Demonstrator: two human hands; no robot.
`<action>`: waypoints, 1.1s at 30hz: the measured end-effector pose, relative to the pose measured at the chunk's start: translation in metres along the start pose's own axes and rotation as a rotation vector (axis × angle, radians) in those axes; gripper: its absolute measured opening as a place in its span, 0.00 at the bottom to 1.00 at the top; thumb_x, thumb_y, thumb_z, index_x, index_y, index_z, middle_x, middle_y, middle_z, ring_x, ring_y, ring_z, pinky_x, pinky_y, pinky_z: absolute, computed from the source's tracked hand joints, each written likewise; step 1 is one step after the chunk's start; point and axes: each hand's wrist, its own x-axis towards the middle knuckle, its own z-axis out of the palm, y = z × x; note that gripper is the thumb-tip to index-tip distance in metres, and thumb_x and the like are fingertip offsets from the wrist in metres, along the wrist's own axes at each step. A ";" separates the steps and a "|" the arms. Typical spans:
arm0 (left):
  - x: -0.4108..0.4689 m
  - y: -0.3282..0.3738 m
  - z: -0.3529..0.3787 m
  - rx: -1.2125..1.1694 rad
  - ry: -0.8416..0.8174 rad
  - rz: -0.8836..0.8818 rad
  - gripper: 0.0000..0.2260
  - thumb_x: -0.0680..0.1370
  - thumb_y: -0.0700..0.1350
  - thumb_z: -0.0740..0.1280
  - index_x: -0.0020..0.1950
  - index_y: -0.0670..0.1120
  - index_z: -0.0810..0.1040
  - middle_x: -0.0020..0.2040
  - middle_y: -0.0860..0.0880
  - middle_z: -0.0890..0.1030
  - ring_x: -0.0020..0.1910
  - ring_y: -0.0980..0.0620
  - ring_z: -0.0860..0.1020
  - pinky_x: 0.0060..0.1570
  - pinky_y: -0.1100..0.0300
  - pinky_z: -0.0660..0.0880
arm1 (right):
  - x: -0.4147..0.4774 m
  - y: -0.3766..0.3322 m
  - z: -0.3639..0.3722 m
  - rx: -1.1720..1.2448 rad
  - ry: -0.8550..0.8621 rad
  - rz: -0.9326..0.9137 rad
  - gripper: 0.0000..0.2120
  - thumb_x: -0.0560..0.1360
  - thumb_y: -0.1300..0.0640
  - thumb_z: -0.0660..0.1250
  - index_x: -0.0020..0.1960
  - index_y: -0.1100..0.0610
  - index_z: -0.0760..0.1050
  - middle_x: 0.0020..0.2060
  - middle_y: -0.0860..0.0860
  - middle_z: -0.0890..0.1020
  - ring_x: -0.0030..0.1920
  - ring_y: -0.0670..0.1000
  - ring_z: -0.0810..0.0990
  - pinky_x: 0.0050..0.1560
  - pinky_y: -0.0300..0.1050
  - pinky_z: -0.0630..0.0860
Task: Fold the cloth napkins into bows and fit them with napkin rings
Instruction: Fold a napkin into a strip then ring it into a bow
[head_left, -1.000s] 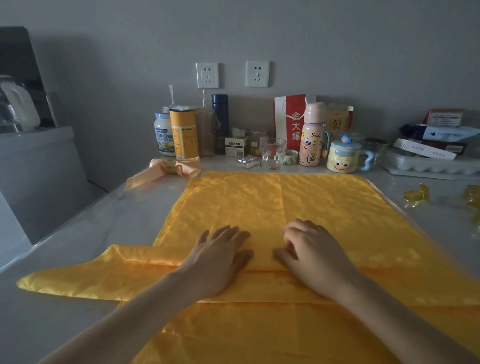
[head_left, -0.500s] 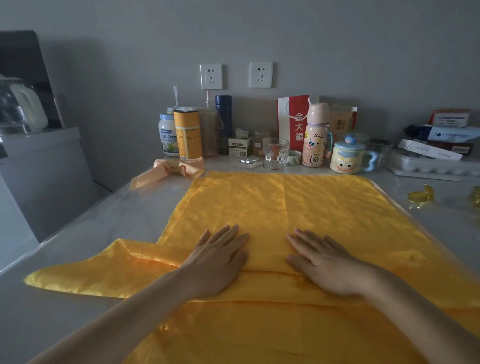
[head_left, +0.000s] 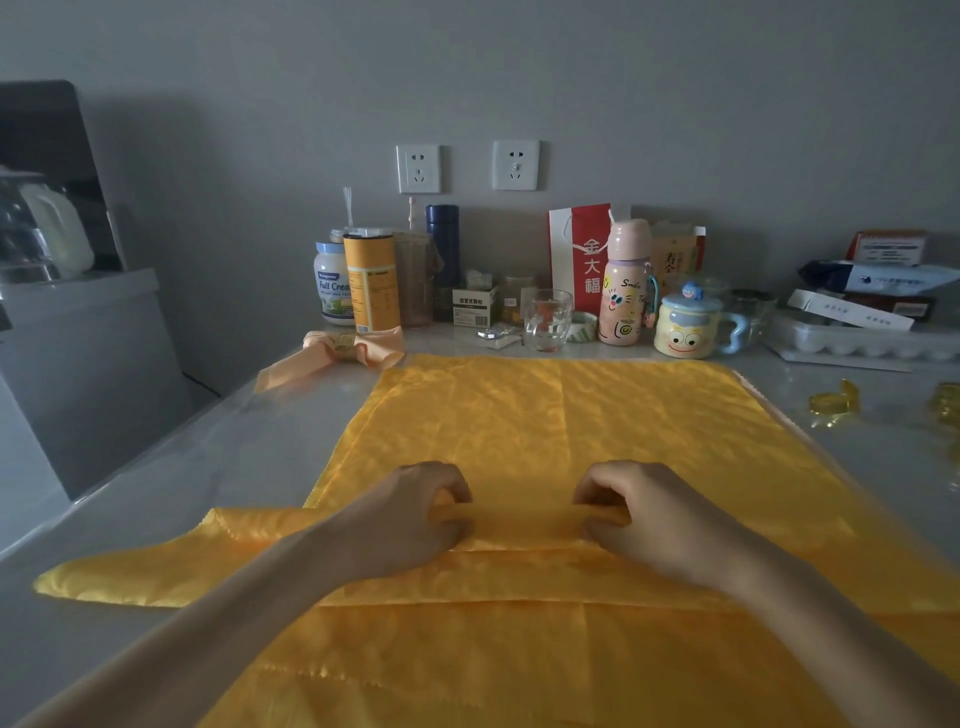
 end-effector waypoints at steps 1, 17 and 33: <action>0.001 0.001 0.001 -0.007 0.034 0.007 0.10 0.77 0.49 0.65 0.59 0.52 0.74 0.59 0.58 0.74 0.56 0.60 0.71 0.53 0.69 0.67 | 0.000 -0.001 0.003 -0.029 0.046 -0.022 0.07 0.74 0.57 0.67 0.51 0.50 0.75 0.48 0.42 0.77 0.49 0.40 0.75 0.51 0.33 0.72; -0.029 0.005 0.023 0.268 0.285 0.281 0.09 0.72 0.60 0.59 0.42 0.56 0.72 0.36 0.64 0.77 0.34 0.65 0.75 0.39 0.74 0.65 | -0.006 -0.016 0.008 -0.046 -0.033 -0.077 0.18 0.78 0.45 0.58 0.37 0.57 0.72 0.39 0.47 0.74 0.38 0.45 0.72 0.42 0.38 0.70; -0.030 0.021 0.036 0.291 0.226 0.186 0.19 0.76 0.51 0.50 0.60 0.51 0.75 0.55 0.54 0.77 0.55 0.54 0.76 0.55 0.59 0.71 | -0.006 -0.025 0.045 -0.279 -0.179 -0.043 0.25 0.82 0.44 0.44 0.77 0.49 0.49 0.77 0.49 0.48 0.76 0.45 0.45 0.73 0.41 0.42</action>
